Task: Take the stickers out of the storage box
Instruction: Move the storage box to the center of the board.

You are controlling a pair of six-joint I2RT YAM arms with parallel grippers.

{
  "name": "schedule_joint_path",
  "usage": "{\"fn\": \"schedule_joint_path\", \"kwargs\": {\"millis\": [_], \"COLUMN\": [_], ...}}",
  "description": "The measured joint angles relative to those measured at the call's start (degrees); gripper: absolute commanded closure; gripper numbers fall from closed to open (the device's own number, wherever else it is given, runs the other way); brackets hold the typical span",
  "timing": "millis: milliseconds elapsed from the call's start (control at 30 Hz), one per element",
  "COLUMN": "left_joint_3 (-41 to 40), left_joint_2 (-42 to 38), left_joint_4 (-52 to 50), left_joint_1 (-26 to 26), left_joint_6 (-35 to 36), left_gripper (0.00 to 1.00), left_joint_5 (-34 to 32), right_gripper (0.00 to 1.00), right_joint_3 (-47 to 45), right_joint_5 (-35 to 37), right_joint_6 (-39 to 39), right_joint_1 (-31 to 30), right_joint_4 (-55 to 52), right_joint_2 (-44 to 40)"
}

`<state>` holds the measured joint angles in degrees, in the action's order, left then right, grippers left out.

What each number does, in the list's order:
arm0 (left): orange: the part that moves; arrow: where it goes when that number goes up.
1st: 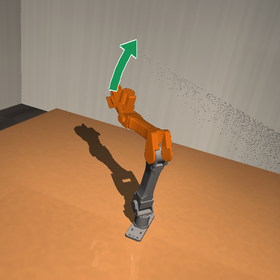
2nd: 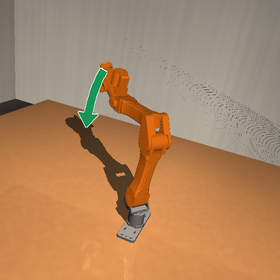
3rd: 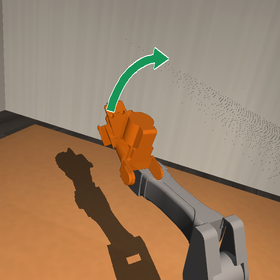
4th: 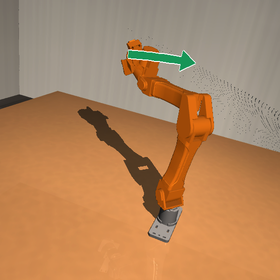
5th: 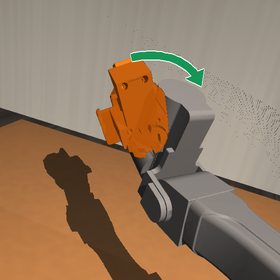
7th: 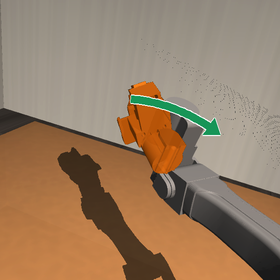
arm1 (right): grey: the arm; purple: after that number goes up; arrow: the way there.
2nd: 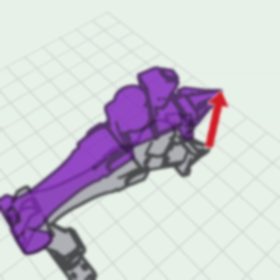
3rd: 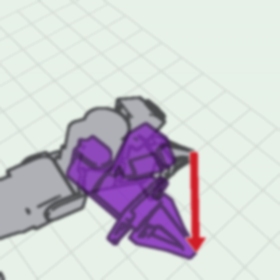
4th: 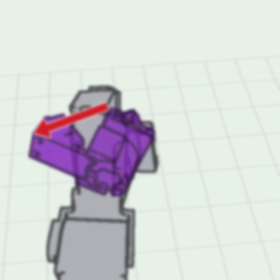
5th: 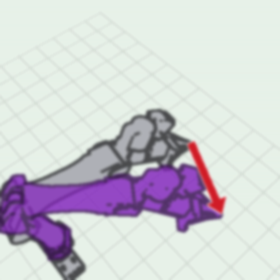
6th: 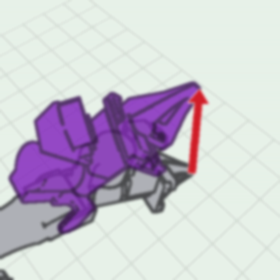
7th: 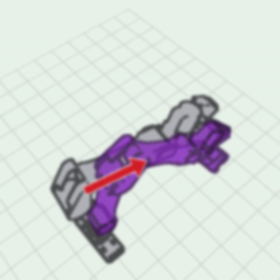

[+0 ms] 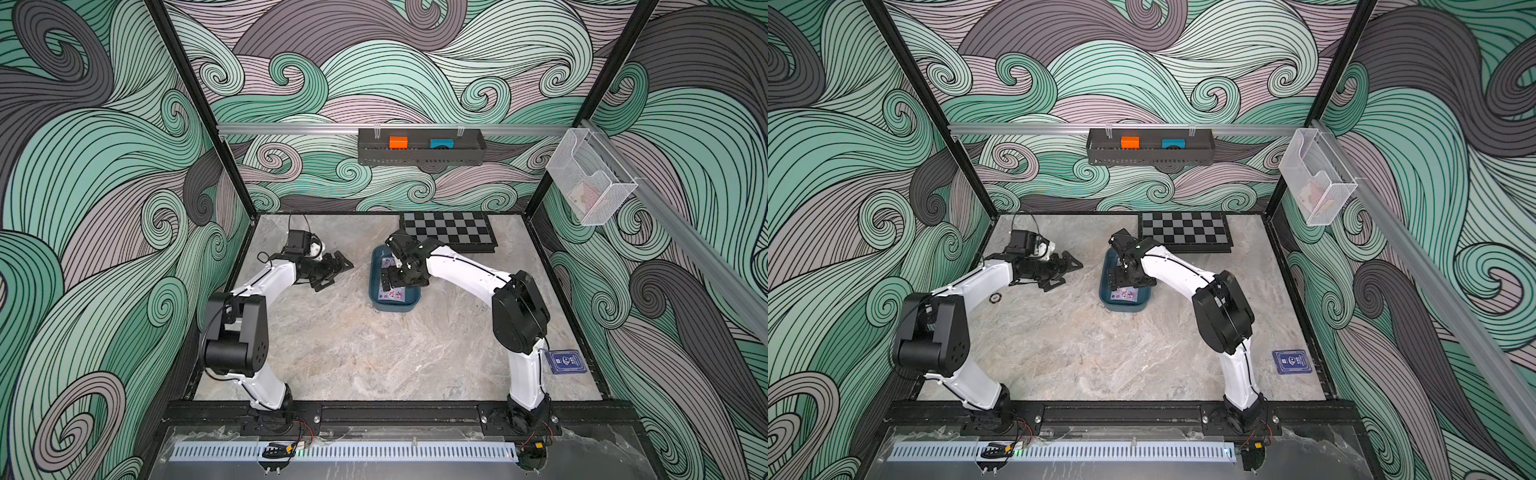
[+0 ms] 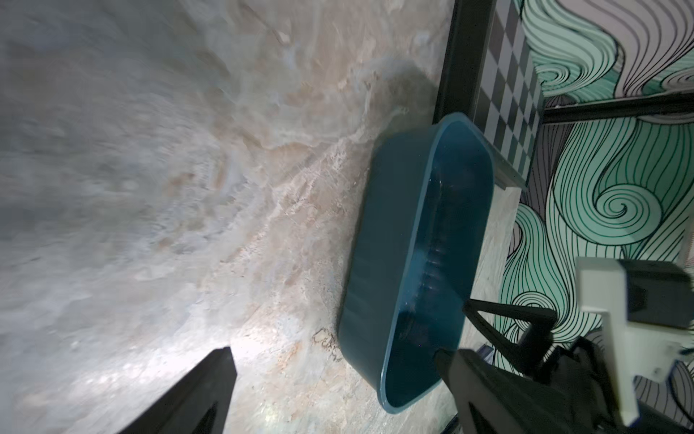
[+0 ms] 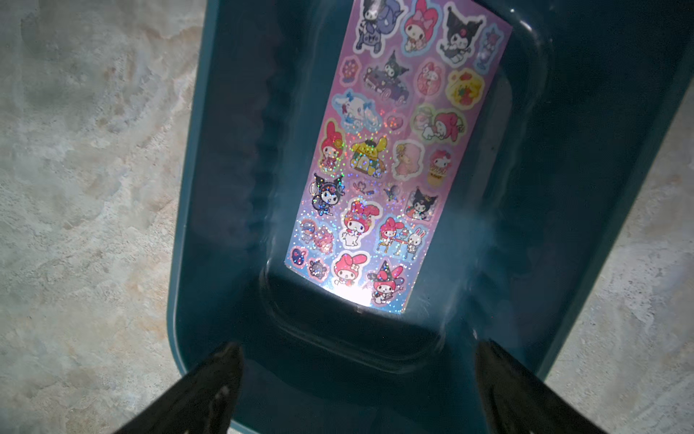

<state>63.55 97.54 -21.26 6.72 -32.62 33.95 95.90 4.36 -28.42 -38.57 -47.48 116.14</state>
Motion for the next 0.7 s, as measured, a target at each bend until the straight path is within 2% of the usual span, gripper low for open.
{"fn": "schedule_joint_path", "kwargs": {"millis": [100,200,267,500,700], "left_joint_3": [2.2,5.3,7.6,11.8,23.8], "left_joint_2": [4.6,8.7,11.1,15.5,23.9], "left_joint_4": [0.2,0.3,0.5,1.4,0.7], "left_joint_1": [3.9,7.8,9.9,15.4,21.0], "left_joint_6": [-0.1,-0.3,-0.4,-1.8,-3.3], "left_gripper": [0.13,0.25,0.28,0.29,0.29], "left_joint_5": [1.1,1.4,1.6,1.6,1.1], "right_gripper": [0.01,0.01,0.01,0.01,0.01], "right_joint_3": [-0.3,-1.6,-3.5,-15.4,-24.5], "right_joint_5": [0.1,0.1,0.1,-3.1,-4.4], "right_joint_6": [0.0,0.0,0.1,-0.1,0.7], "right_joint_1": [1.2,2.4,3.1,9.0,18.0], "right_joint_4": [-0.3,-0.2,-0.2,3.5,6.2], "right_joint_2": [0.0,-0.2,-0.7,-5.2,-11.6]}}
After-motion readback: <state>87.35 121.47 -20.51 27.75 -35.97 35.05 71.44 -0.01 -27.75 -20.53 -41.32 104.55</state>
